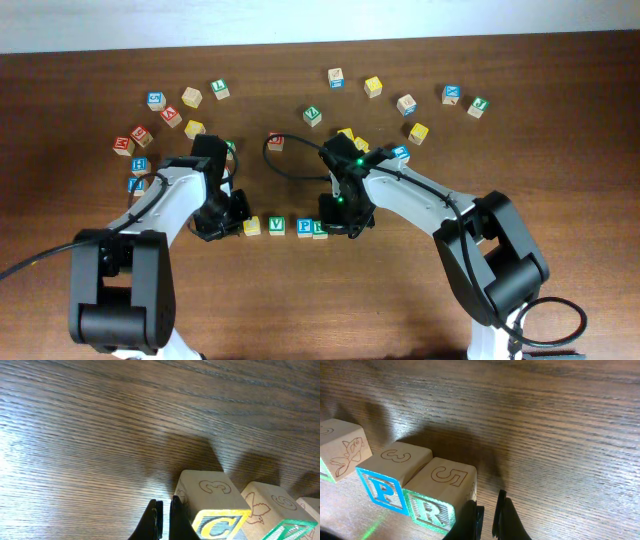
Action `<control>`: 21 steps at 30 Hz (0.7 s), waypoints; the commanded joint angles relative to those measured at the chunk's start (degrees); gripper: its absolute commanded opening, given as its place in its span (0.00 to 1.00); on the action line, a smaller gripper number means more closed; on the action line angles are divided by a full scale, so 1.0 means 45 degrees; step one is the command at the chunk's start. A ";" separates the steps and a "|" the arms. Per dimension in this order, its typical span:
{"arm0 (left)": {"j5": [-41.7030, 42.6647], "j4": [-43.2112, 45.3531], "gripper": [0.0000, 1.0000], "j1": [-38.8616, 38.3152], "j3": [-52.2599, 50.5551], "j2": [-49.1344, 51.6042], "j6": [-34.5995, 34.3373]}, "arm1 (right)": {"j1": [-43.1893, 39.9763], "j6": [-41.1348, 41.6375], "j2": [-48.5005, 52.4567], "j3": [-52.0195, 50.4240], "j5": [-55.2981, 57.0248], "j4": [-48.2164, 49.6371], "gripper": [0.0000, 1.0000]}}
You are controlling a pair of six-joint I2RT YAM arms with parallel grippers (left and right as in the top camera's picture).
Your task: Spell out CVPR
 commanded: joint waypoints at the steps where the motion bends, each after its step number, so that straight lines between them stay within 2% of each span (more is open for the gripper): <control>1: 0.0189 0.0029 0.00 -0.0510 -0.0087 -0.0073 0.0219 | 0.0083 0.0180 -0.0068 -0.0068 -0.0219 0.0049 0.04; 9: 0.0044 0.0471 0.00 -0.0826 -0.0087 -0.0073 0.0306 | 0.0083 0.0403 -0.0068 -0.0068 -0.0214 0.0335 0.04; 21: 0.0529 0.0457 0.00 -0.0826 -0.0087 -0.0073 0.2137 | 0.0442 0.1132 -0.0063 -0.0068 -0.0408 0.0631 0.04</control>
